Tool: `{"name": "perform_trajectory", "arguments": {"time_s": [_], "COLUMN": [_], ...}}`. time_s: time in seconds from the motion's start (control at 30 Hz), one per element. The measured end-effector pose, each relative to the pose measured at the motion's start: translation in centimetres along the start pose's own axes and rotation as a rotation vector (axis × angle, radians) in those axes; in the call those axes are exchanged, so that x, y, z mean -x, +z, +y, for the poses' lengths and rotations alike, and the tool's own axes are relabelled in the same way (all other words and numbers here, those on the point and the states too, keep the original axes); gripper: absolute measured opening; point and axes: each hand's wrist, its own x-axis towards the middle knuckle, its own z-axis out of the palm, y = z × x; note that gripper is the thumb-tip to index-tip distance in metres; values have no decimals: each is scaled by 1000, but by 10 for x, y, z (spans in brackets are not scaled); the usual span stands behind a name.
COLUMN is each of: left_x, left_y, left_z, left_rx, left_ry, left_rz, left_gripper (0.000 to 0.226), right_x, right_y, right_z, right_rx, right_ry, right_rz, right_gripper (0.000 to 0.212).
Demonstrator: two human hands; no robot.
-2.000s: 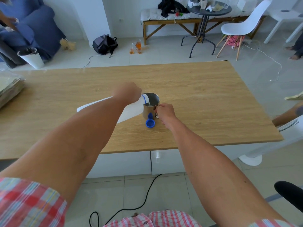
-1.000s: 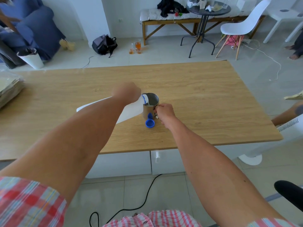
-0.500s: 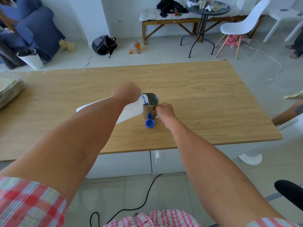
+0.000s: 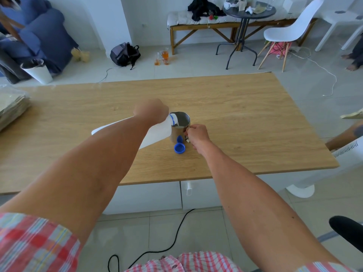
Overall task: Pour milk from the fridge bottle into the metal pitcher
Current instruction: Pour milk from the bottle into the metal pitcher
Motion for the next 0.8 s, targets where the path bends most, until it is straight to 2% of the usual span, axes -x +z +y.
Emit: {"name": "perform_trajectory", "arguments": {"time_s": [0.8], "left_x": [-2], "left_y": [0], "left_z": [0], "left_rx": [14], "left_ry": [4], "left_rz": [-7], "left_gripper": [28], "right_x": [0], "right_y": [0], "right_z": [0], "right_rx": [-6], "right_ry": [6], "right_rz": [-2], "right_gripper": [23]}}
